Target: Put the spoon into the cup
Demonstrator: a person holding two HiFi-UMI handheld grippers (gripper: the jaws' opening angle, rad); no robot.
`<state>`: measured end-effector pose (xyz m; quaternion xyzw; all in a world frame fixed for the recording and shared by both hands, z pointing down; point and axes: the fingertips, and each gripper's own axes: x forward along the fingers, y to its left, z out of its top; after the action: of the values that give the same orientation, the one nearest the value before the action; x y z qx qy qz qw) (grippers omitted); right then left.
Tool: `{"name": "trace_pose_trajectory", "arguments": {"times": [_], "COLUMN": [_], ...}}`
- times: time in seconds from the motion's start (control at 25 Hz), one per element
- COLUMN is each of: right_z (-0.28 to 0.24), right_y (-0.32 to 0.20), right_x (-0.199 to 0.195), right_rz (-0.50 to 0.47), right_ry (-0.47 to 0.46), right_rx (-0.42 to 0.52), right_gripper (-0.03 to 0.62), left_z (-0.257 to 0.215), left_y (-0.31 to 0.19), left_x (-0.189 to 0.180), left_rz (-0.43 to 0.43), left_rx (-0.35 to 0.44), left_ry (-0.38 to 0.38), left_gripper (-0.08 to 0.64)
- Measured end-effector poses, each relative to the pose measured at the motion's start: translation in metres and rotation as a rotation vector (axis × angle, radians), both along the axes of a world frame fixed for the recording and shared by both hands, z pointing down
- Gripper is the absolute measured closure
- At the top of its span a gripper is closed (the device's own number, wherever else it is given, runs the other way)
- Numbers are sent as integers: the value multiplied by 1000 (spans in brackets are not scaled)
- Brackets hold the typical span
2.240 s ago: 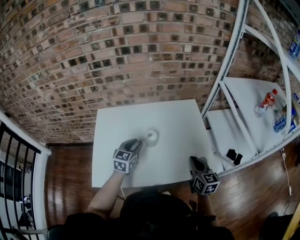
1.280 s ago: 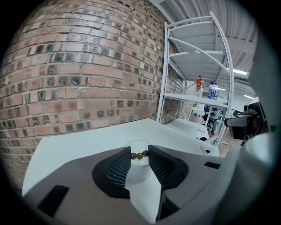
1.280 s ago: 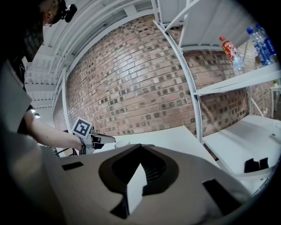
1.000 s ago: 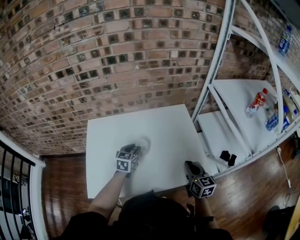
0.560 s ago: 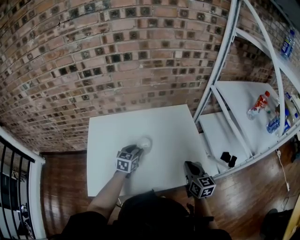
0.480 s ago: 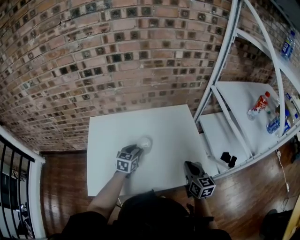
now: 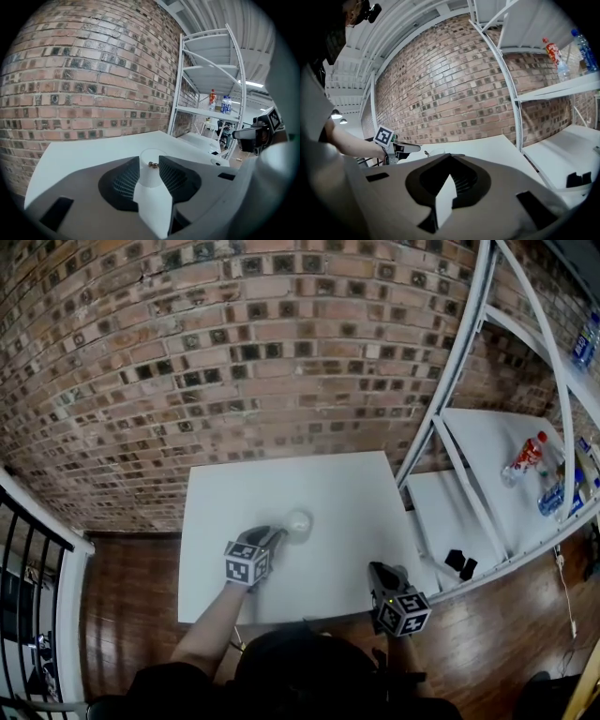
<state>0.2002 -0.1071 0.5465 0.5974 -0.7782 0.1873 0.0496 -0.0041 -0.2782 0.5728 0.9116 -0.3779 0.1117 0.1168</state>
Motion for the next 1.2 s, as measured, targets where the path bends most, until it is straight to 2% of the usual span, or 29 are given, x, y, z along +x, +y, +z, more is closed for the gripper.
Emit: {"name": "trace_pose_trajectory", "arguments": {"times": [0.08,0.12,0.28,0.64,0.8,0.96,1.12,1.2], "right_z": [0,-1,1,0,-3,-7,-10,-7], "right_y": [-1,-2,-6,-30,-41,-47,-42,-35], "right_x": [-5,-6,-13,-42,-50,-59,-54,-49], "right_rz": [-16,-23,-62,-147,-162,-180,-156,-145], "right_ry": [2,4,10,8,0,6,147,173], "right_rx": [0,0,-4,-1,20,35,88,86], "right_gripper": [588,588,588,588,588,588,589,591], "left_z": [-7,-12,-26,-55,-57,-67,-82,-86], "left_y": [2,3,7,32,50,73,95,108], "left_x": [-12,-19,-43,-107,-141,-176,-196,-196], "left_rz": [-34,-54,-120,-231,-299,-384,-444,-445], "left_rx": [23,31,41,103,116,146,171,179], "left_ry": [22,45,117,146,147,183,252,276], "left_gripper": [485,558,558,558,558,558,558,558]}}
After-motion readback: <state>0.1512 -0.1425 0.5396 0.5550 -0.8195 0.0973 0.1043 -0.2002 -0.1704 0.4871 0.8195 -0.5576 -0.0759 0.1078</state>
